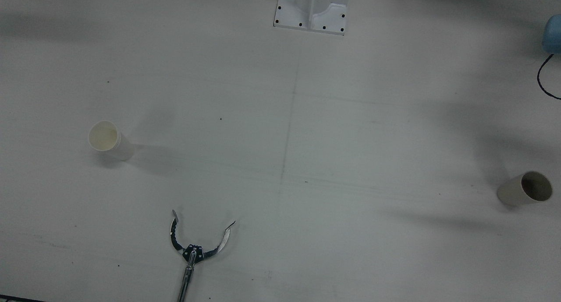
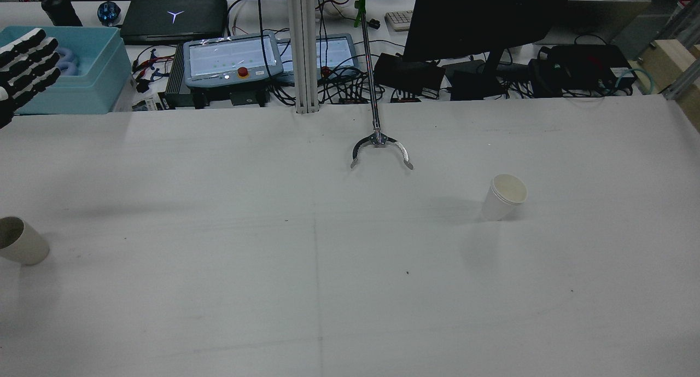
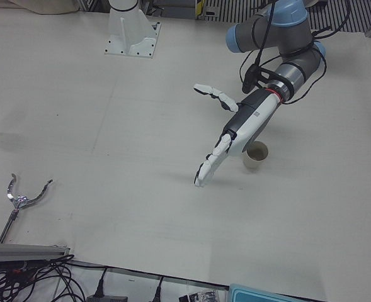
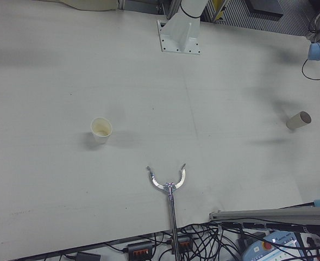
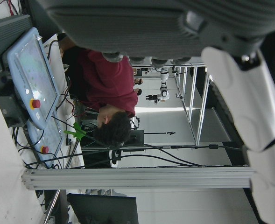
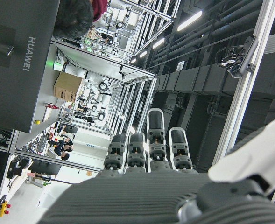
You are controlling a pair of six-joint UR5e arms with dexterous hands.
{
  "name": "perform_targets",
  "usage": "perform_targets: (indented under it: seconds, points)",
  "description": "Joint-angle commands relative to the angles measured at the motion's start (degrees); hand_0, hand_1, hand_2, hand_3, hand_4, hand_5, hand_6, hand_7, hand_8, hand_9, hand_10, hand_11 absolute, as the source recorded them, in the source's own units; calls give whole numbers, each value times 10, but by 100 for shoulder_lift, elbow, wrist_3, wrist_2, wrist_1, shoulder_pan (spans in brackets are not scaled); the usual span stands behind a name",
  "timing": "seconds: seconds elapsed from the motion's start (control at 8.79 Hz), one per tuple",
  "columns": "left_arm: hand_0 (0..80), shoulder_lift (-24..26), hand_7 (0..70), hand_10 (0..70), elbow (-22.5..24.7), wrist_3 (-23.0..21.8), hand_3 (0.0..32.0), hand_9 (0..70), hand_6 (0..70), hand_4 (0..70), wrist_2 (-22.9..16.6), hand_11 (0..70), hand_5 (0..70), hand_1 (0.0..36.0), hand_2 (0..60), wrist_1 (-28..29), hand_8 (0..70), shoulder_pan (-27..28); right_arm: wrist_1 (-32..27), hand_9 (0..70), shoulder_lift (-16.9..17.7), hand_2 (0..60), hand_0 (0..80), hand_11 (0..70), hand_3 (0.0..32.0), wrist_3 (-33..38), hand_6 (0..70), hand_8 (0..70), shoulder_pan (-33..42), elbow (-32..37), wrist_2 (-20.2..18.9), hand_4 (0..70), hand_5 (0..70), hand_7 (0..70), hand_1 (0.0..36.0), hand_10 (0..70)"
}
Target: Pour water
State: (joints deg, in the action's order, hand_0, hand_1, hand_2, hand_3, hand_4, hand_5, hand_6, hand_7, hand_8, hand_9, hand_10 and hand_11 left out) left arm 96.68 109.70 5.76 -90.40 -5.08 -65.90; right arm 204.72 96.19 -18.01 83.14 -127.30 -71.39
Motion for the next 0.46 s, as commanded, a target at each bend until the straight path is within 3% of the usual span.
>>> perform_targets:
  seconds: [0.0, 0.11, 0.34]
  points:
    - [459, -385, 0, 0, 305, 895, 140, 0, 0, 0, 653, 0, 0, 163, 113, 174, 0, -28, -525, 0, -328, 143, 362, 34, 0, -97, 0, 0, 247, 740, -356, 0, 0, 0, 107, 15]
    - [460, -657, 0, 0, 298, 918, 130, 0, 0, 0, 969, 0, 0, 166, 124, 348, 0, -72, -947, 0, -338, 138, 379, 5, 0, -141, 0, 0, 351, 837, -575, 0, 0, 0, 116, 0]
    - [455, -1489, 0, 0, 114, 1006, 80, 0, 0, 0, 972, 0, 0, 158, 132, 856, 0, -90, -1153, 0, -224, 140, 405, 21, 38, -167, 0, 0, 1034, 829, -979, 0, 0, 0, 136, 3]
